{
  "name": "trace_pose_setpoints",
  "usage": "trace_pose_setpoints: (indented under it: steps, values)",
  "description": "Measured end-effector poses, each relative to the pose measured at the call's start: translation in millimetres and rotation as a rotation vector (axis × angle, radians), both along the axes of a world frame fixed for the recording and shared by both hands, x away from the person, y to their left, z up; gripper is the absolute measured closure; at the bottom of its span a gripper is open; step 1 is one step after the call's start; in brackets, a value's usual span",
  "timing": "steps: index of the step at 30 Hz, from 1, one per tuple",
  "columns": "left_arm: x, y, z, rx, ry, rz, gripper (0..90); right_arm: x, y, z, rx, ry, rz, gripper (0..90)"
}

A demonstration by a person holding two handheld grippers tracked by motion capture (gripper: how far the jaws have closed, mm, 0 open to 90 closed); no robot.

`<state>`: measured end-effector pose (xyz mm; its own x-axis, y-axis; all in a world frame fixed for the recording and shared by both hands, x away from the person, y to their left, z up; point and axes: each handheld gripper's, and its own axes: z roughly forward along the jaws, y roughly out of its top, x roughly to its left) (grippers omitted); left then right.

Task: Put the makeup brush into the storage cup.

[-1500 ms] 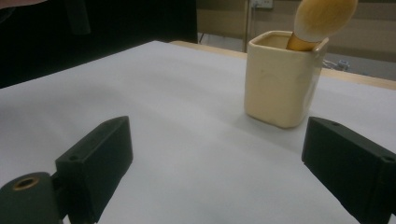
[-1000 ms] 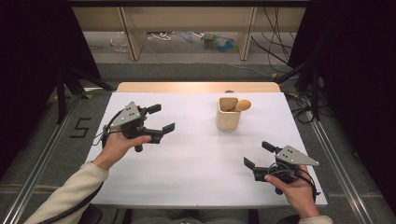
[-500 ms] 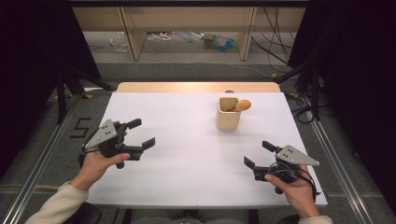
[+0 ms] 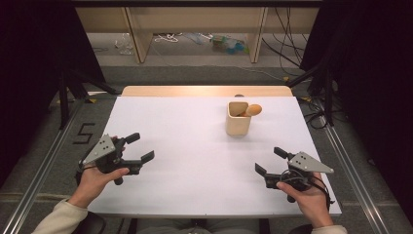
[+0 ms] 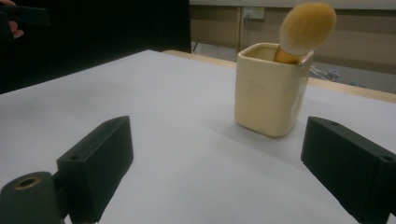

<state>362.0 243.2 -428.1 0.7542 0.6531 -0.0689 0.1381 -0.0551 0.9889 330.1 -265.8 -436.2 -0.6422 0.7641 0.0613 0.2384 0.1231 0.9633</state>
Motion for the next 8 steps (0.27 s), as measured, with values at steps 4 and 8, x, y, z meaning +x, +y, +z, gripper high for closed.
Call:
trace_pose_setpoints:
  steps: [4,8]
  values:
    - [-0.9,-1.9,-1.9,0.01,0.006,-0.005,11.9,0.3,-0.3,-0.1,-0.008,0.0,-0.009,10.1]
    - [-1.5,-3.4,-3.2,0.011,0.017,-0.003,11.5,0.3,-2.6,0.1,-0.014,0.008,-0.006,10.1]
